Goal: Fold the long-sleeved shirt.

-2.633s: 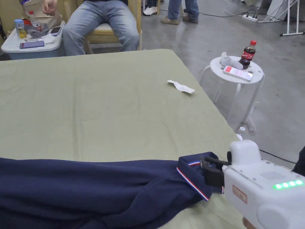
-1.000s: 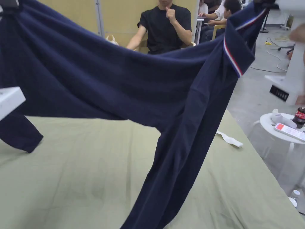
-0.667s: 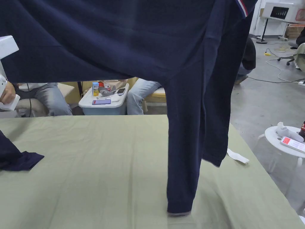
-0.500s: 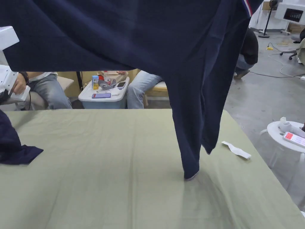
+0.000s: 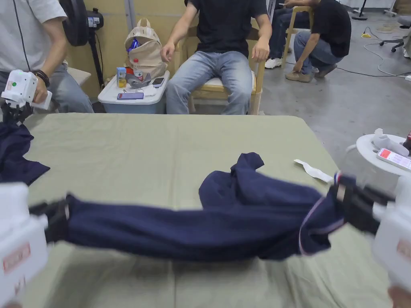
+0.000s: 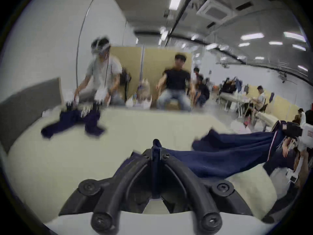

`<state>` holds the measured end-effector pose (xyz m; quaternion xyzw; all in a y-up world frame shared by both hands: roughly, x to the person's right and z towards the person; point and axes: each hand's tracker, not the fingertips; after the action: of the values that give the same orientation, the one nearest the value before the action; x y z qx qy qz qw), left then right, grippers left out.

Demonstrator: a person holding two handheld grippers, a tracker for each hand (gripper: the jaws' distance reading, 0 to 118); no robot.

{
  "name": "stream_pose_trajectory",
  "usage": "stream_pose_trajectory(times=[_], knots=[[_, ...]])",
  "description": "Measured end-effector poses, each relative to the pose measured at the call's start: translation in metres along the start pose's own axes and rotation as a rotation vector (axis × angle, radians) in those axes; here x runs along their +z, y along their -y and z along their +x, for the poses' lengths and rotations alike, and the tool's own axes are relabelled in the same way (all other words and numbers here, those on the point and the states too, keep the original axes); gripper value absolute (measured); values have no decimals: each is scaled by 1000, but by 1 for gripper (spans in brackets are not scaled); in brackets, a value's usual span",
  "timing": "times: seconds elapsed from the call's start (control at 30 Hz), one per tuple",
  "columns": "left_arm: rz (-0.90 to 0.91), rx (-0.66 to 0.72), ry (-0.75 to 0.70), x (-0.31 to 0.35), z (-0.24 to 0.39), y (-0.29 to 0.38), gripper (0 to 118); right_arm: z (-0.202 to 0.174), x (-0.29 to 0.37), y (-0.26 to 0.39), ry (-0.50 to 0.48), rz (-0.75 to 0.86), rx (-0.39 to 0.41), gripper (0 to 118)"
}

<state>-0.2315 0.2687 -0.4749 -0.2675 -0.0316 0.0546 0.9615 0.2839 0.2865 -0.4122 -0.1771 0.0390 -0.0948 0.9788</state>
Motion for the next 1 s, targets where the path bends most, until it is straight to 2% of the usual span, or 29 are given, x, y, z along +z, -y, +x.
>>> stream_pose_trajectory(times=[0.13, 0.2, 0.23, 0.33, 0.53, 0.57, 0.6, 0.63, 0.67, 0.77, 0.83, 0.9, 0.93, 0.97, 1.0], knots=[[-271, 71, -3, 24, -9, 120, 4, 2, 54, 103, 55, -239, -91, 8], [-345, 71, -7, 44, -14, 150, 4, 3, 83, 121, 71, -274, -127, 8], [-345, 64, -18, 56, -15, 160, 4, 3, 98, 126, 82, -281, -120, 8], [-430, 127, -40, 92, -10, 171, 4, 5, 136, 134, 124, -309, -188, 8], [-416, 50, -69, 128, -22, 184, 4, 1, 182, 157, 156, -369, -159, 8], [-420, 44, -68, 129, -22, 185, 8, 1, 185, 161, 170, -395, -139, 13], [-449, 31, -55, 131, -21, 185, 17, 3, 185, 165, 166, -432, -127, 27], [-452, 18, -61, 137, -20, 184, 38, 4, 186, 166, 184, -471, -122, 35], [-425, 28, -56, 144, -22, 182, 50, 5, 191, 166, 230, -466, -116, 35], [-240, 154, 6, 175, -22, 154, 52, -2, 207, 136, 295, -306, -69, 39], [-105, 145, -4, 189, -25, 136, 52, -9, 212, 117, 228, -174, -13, 42], [9, 70, -36, 200, -17, 115, 48, -26, 209, 93, 155, -66, 57, 42], [51, 37, -65, 200, -15, 107, 33, -37, 205, 82, 110, -9, 101, 41], [70, 13, -102, 199, -13, 99, 13, -45, 200, 75, 77, 24, 129, 37], [77, 0, -113, 197, -13, 92, 0, -54, 194, 68, 58, 41, 143, 23]])
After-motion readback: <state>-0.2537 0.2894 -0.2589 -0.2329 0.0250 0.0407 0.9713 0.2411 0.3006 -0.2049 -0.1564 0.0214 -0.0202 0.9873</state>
